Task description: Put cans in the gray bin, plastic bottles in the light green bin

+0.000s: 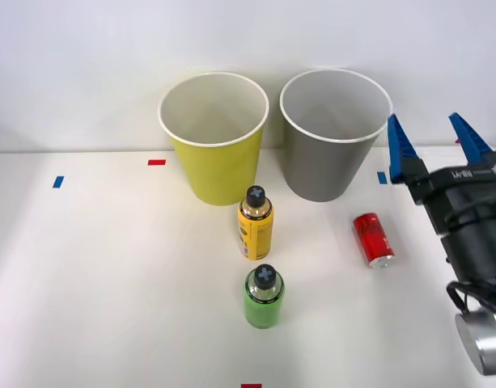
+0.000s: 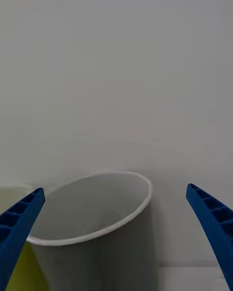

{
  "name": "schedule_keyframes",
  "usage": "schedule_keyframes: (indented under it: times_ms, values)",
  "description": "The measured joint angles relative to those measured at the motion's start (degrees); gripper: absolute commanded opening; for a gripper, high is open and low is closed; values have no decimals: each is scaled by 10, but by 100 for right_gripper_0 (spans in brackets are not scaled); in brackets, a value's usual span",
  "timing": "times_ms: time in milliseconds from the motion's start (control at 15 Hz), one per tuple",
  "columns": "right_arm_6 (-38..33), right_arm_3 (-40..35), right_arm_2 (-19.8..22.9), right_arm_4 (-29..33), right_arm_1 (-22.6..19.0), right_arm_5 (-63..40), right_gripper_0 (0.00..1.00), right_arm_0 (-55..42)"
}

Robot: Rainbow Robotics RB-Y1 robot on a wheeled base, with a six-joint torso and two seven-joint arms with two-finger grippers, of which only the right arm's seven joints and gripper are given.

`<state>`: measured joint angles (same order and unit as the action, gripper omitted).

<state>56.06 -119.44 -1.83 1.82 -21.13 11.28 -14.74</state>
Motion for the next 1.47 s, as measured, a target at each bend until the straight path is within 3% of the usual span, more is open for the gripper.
schedule_keyframes:
  times_ms: [267, 733, 1267, 1467]
  values:
    - [11, -1, 4, 7, 20, 58, 100, -95]
    - [28, 0, 7, 12, 110, 77, 100, -203]
    - [44, 5, 11, 32, 121, 61, 100, -260]
    - [41, 40, 30, 103, 159, 77, 100, -244]
